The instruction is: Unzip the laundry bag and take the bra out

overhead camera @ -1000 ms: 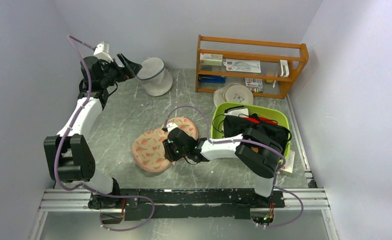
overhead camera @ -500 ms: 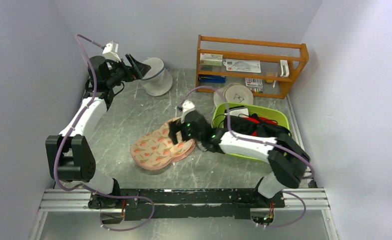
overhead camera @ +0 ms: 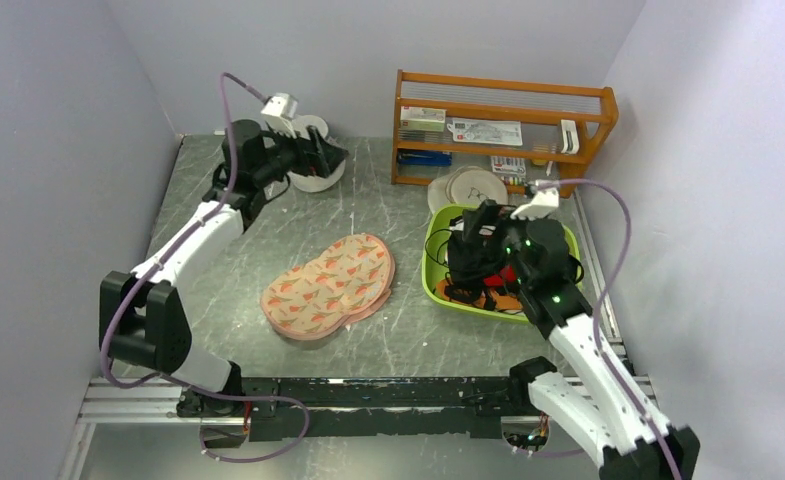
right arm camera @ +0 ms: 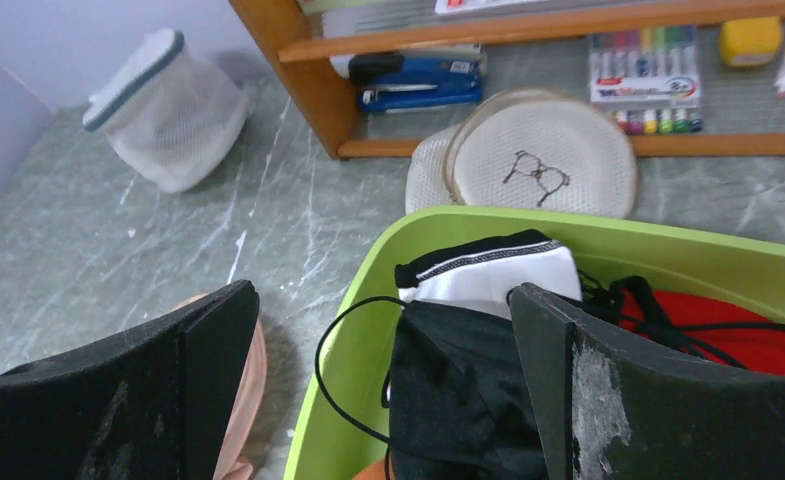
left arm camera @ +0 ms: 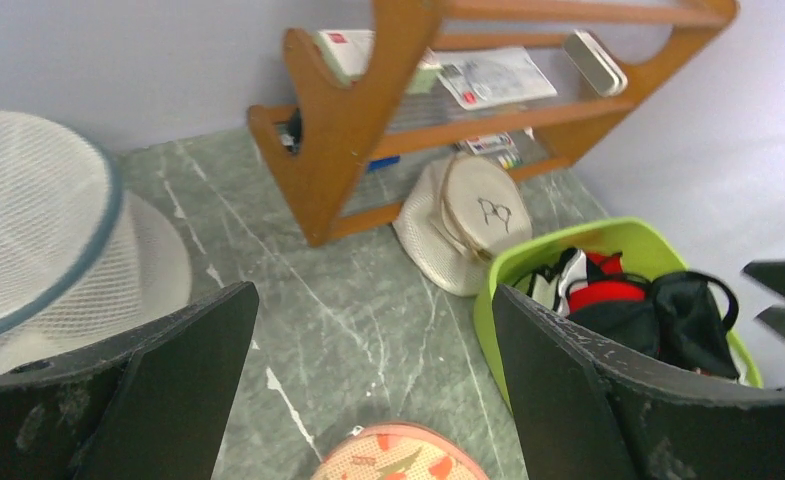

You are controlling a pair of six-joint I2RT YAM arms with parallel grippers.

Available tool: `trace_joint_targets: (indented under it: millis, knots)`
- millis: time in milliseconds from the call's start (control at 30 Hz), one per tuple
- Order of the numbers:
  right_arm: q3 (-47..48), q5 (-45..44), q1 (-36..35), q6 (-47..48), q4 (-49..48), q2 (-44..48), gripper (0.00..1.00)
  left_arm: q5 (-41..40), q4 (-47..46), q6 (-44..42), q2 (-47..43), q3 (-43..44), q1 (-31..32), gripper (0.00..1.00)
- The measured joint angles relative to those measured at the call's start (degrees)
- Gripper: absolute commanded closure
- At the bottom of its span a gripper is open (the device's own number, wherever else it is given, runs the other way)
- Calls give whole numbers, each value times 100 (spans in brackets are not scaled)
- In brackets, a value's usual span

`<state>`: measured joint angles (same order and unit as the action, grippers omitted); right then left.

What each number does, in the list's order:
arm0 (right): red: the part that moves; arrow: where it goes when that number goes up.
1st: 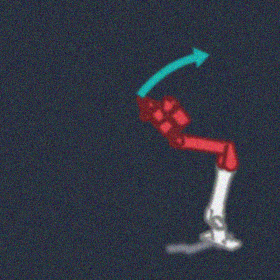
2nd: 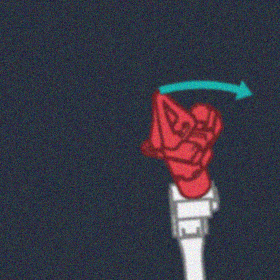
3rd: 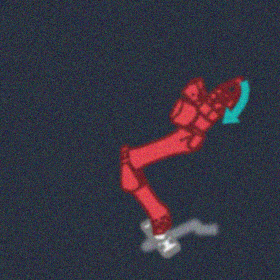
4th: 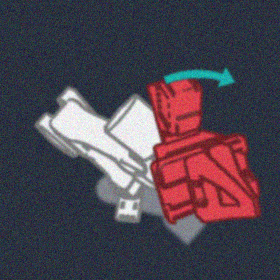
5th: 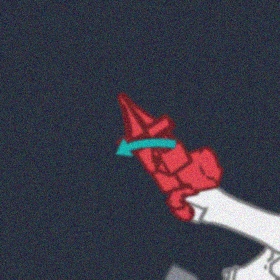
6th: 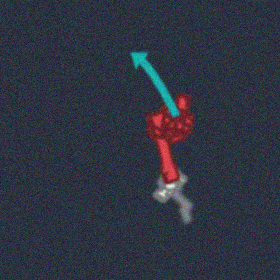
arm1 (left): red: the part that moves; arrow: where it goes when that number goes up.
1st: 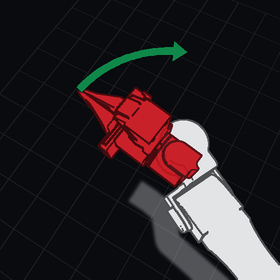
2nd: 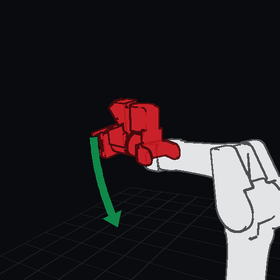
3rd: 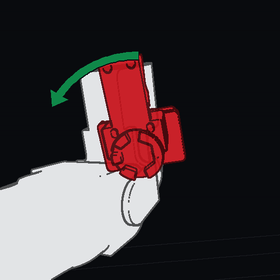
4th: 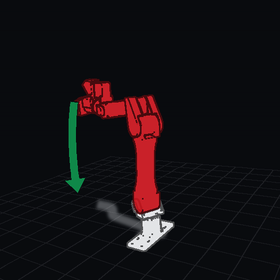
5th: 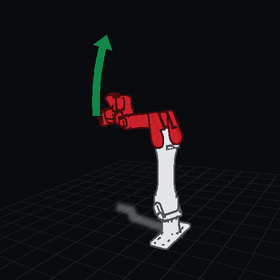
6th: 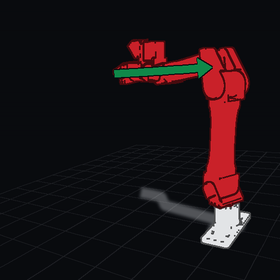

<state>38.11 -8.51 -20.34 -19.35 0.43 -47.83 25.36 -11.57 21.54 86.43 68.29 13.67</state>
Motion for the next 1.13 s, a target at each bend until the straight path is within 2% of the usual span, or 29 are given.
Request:
trace_joint_targets:
  millis: [133, 300, 500, 633, 767, 1133]
  knots:
    - [-72, -164, 122, -11, 485, 979, 0, -533, -83, -518, -470, -455, 520, 0]
    - [181, -321, 127, 168, 1060, 2070, 0, -1410, -691, -1097, -1917, -1530, 686, 0]
    - [1331, -713, 127, 597, 1493, 2927, 0, -2048, -1711, -1622, -3593, -1978, 669, 1]
    - [2173, -1084, 127, 752, 1764, 2992, 0, -2393, -2321, -1773, -4350, -2146, 522, 1]
    - [2688, -1305, 127, 881, 1862, 2929, 0, -2677, -2693, -1803, -4638, -2367, 179, 1]
    - [2754, -1637, 131, 957, 2269, 2234, 0, -2815, -2730, -1416, -4409, -2487, -463, 7]
